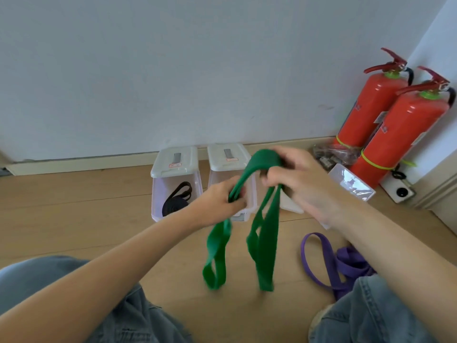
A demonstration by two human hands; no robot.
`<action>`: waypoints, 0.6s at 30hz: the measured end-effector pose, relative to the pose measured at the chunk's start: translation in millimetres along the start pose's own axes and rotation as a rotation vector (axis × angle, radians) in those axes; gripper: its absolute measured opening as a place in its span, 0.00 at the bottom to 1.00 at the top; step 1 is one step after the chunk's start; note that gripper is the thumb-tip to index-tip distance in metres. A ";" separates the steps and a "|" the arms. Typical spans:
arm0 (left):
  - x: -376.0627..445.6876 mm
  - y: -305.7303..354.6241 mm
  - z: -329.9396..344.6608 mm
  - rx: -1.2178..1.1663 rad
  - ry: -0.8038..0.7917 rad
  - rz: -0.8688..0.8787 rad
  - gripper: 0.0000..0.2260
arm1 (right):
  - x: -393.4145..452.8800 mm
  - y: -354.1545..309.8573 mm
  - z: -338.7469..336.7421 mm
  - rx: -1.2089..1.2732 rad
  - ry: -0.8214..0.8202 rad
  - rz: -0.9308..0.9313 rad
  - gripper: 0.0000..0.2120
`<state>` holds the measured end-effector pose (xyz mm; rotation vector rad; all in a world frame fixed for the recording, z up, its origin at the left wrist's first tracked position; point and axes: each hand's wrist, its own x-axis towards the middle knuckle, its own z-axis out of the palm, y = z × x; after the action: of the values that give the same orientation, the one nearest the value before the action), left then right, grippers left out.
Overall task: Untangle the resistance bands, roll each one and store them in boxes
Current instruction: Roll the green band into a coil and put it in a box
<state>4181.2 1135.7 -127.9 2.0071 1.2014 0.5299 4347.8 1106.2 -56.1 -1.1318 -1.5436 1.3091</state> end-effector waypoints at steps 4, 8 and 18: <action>-4.0 -16.6 5.2 0.028 -0.162 -0.144 0.07 | 1.7 -15.8 -24.8 0.385 -0.014 -0.054 0.10; 3.1 -2.7 -32.5 -0.316 0.145 -0.233 0.13 | 1.1 5.0 -45.0 -0.614 -0.169 0.332 0.07; 8.5 39.1 -20.0 -0.013 0.117 0.015 0.11 | 1.2 21.0 3.4 -0.585 -0.077 0.047 0.12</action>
<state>4194.7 1138.9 -85.3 1.9983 1.2504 0.6694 4347.1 1107.7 -77.4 -1.4886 -2.0418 0.9552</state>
